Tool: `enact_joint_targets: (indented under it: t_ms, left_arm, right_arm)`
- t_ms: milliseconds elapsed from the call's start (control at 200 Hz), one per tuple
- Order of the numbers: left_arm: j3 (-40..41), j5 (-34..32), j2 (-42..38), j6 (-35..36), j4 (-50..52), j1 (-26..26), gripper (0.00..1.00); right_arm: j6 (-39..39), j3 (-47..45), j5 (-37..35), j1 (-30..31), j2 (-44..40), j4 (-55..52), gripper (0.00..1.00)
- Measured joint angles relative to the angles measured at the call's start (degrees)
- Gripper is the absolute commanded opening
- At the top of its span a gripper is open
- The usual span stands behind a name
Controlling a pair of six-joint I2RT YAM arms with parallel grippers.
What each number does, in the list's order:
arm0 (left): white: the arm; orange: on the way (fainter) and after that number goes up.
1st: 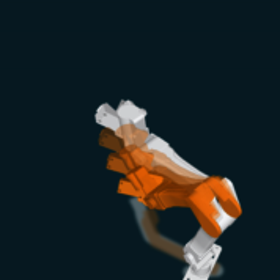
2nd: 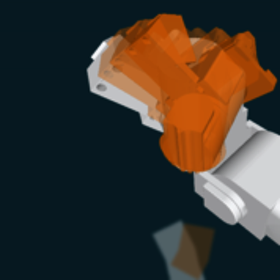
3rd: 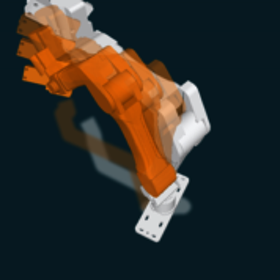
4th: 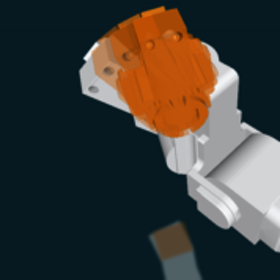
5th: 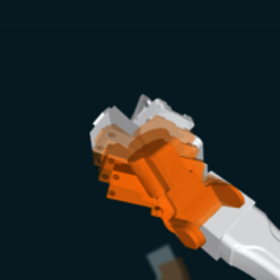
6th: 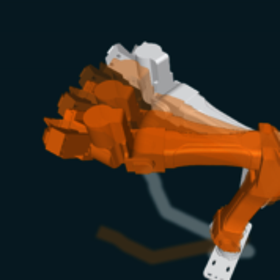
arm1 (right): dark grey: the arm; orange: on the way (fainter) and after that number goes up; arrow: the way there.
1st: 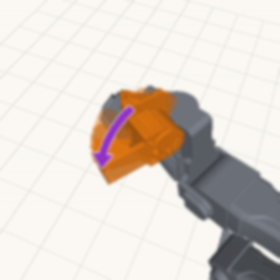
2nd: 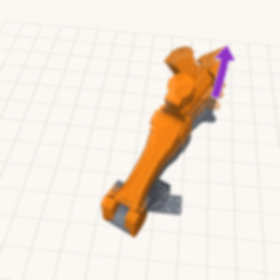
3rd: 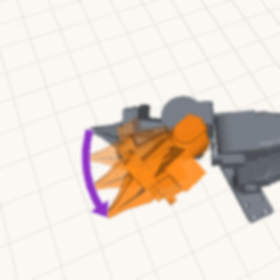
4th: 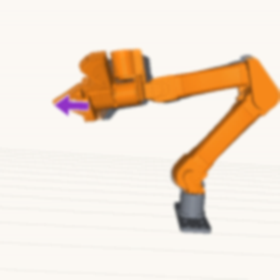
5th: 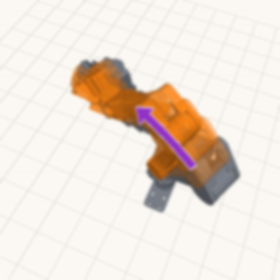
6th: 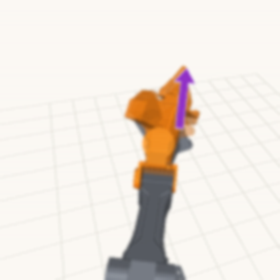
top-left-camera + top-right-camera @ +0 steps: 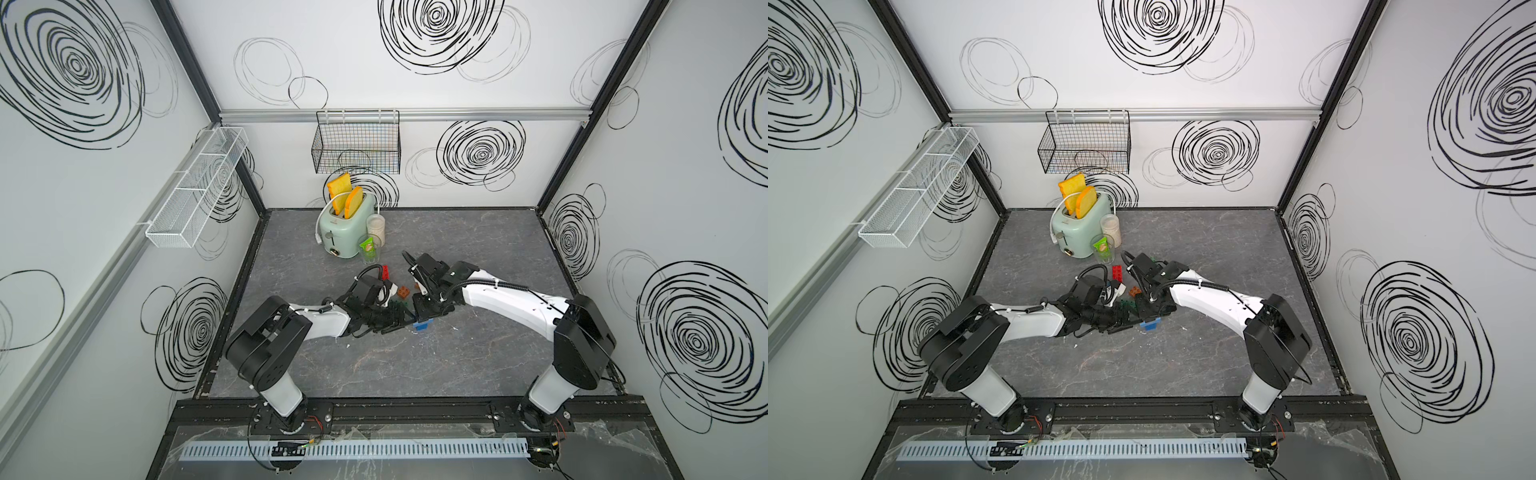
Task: Assemble the letter f with lego
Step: Assemble the lego brick with the lego brick.
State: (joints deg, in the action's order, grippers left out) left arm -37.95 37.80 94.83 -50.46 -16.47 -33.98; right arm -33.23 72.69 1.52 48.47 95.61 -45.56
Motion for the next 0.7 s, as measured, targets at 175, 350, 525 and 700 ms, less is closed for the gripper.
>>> enact_joint_targets:
  t_ms: [175,350,525,700]
  left_arm:
    - [0.00,-0.13,0.00,0.02,0.00,0.02,0.60]
    - [0.00,-0.15,0.07,0.02,0.02,0.04,0.60]
    - [0.00,-0.09,0.66,0.04,0.02,0.42,0.60]
    - [-0.42,0.15,1.03,0.07,0.07,0.61,0.60]
  right_arm:
    - [0.15,-0.17,-0.24,0.00,0.00,0.15,0.36]
    - [1.33,-0.83,-0.72,0.00,-0.26,0.81,0.36]
    - [2.75,-2.19,-1.40,0.00,-1.01,2.23,0.36]
    - [3.65,-3.45,-1.51,0.00,-1.60,3.19,0.36]
